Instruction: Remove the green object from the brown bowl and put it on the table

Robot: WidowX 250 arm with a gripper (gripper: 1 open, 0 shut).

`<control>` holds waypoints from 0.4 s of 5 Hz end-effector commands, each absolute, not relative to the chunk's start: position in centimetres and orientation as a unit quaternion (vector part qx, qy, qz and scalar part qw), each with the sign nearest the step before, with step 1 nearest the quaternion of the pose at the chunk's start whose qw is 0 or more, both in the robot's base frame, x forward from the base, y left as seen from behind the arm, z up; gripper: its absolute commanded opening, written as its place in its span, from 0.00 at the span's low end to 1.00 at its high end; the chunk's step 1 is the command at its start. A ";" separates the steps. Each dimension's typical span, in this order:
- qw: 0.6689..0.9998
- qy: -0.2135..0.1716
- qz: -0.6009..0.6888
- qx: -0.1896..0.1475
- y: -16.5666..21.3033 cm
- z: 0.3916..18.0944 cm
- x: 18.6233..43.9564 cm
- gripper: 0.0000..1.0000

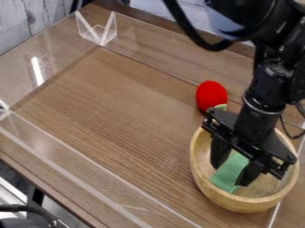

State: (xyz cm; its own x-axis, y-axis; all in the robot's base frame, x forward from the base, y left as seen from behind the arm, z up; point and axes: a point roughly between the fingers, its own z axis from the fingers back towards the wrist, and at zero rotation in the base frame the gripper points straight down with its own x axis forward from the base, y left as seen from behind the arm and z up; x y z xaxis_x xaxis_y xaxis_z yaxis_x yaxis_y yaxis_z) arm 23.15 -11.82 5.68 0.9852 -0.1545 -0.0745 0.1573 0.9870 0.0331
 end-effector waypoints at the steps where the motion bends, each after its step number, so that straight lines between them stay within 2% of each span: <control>1: 0.997 -0.001 -0.071 0.011 -11.8 7.2 23.6 1.00; 2: 0.997 -0.006 -0.078 0.011 -12.3 6.8 23.3 1.00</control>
State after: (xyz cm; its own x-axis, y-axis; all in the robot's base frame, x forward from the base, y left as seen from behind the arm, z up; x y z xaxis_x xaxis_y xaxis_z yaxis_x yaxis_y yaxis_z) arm 22.96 -12.08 5.75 0.9874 -0.1550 -0.0320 0.1560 0.9872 0.0333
